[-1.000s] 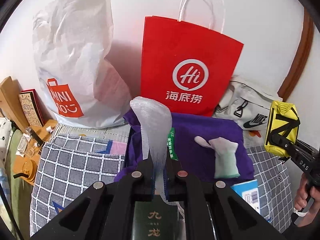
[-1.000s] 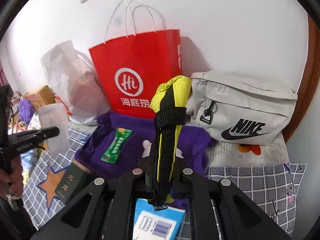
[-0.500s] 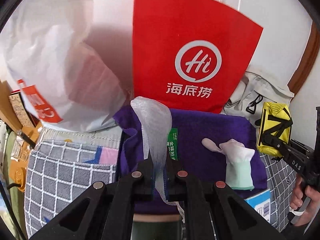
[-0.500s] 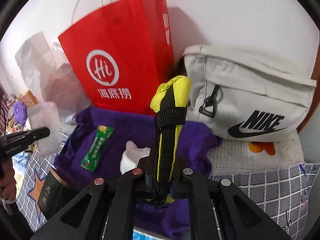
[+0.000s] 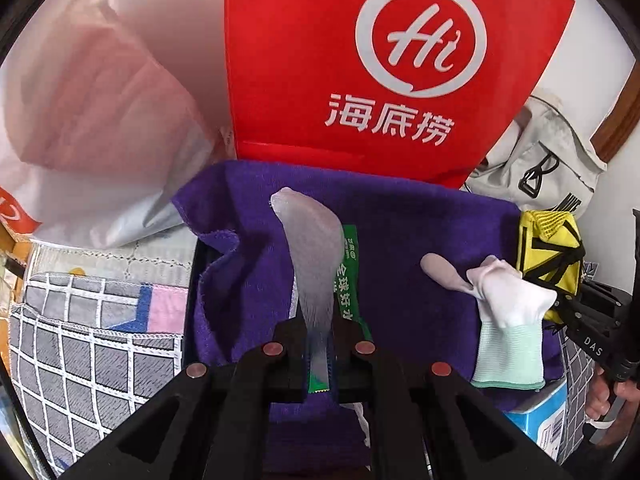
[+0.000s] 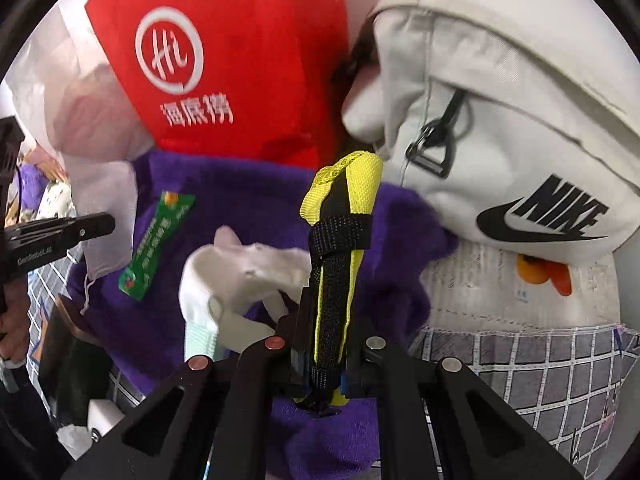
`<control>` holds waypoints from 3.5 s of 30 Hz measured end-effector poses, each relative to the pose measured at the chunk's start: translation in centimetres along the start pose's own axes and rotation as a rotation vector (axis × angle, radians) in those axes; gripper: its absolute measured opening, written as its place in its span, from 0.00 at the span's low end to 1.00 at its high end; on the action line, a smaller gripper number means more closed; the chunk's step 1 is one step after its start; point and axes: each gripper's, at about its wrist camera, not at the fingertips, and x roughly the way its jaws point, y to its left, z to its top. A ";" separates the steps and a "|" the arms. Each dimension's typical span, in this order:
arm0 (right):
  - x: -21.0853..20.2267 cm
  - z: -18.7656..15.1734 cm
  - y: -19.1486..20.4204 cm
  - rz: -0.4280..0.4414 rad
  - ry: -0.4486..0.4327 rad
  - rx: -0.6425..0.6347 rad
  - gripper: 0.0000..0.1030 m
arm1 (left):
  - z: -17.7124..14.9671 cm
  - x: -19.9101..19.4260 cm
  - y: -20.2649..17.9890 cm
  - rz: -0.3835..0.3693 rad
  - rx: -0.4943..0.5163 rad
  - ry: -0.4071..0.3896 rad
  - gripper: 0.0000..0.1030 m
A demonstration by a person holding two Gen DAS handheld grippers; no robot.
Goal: Organize soft objects
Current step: 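Lower the mesh bag and pouch onto the purple towel and open both tools, then withdraw both tools from the towel back over the pile, then close the left tool on the black strap in the pile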
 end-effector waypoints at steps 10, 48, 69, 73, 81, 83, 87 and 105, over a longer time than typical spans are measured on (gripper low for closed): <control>1.8 -0.2 0.3 -0.005 0.023 0.001 0.13 | -0.3 2.3 -0.5 -0.012 0.012 0.070 0.07; -9.9 -5.2 6.1 0.155 -0.164 0.009 0.65 | -3.8 -10.3 -1.7 0.020 0.023 -0.097 0.61; -15.4 -16.8 12.0 0.165 -0.195 -0.022 0.65 | -22.1 -13.1 2.2 0.071 -0.008 -0.016 0.61; -14.9 -18.4 12.2 0.190 -0.173 -0.006 0.65 | -24.4 -12.1 2.2 0.052 -0.002 0.003 0.61; -15.2 -21.4 12.4 0.188 -0.180 -0.004 0.65 | -26.4 -10.0 0.1 0.091 0.089 0.024 0.52; -15.4 -22.0 12.2 0.183 -0.177 -0.006 0.65 | -26.6 -9.4 -0.3 0.109 0.115 0.021 0.45; -15.8 -23.3 11.8 0.174 -0.187 -0.008 0.65 | -26.5 -9.2 -0.7 0.101 0.170 -0.017 0.36; -11.7 -25.4 13.8 0.278 -0.087 -0.047 0.65 | -26.8 -9.0 -1.1 0.075 0.145 -0.066 0.19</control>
